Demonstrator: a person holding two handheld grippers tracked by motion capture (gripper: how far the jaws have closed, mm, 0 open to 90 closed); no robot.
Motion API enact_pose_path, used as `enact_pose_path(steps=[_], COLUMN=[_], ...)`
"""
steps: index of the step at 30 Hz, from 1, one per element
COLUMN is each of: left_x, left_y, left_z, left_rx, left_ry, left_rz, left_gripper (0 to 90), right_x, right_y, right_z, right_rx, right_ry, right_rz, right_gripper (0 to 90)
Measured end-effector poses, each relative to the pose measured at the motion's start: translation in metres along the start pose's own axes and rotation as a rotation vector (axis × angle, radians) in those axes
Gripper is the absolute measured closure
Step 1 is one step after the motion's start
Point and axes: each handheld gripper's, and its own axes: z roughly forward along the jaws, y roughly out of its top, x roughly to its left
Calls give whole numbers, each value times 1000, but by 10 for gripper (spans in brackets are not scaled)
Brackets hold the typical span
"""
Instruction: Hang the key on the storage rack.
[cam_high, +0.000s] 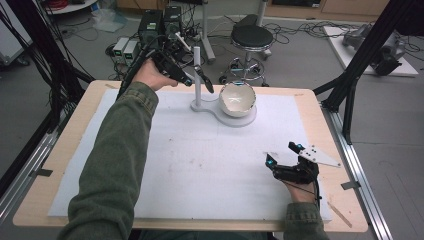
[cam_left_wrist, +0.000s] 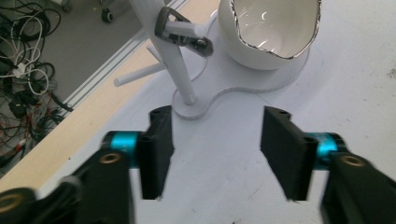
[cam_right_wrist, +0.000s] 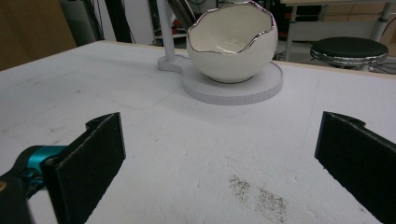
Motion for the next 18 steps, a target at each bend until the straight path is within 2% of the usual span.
enact_pose_path(steps=[6, 8, 11, 13, 18], left_x=[4, 6, 7, 9, 12], left_y=[-13, -18, -26, -32, -46], left_z=[-1, -2, -3, -4, -7], left_rx=[-18, -29, -38, -47, -66], left_ry=[-18, -23, -5, -13, -56], left_rz=[-6, -16, -21, -26, -29], left_gripper=[198, 169, 154, 149, 66], right_x=[0, 0, 0, 0, 1], right_y=[0, 0, 0, 0, 1], right_z=[0, 0, 0, 1, 1], right_rx=[-3, -2, -3, -4, -2], right_ry=[2, 0, 1, 2, 3], right_rz=[-8, -10, -9, -10, -8], right_gripper=[7, 7, 7, 7, 7])
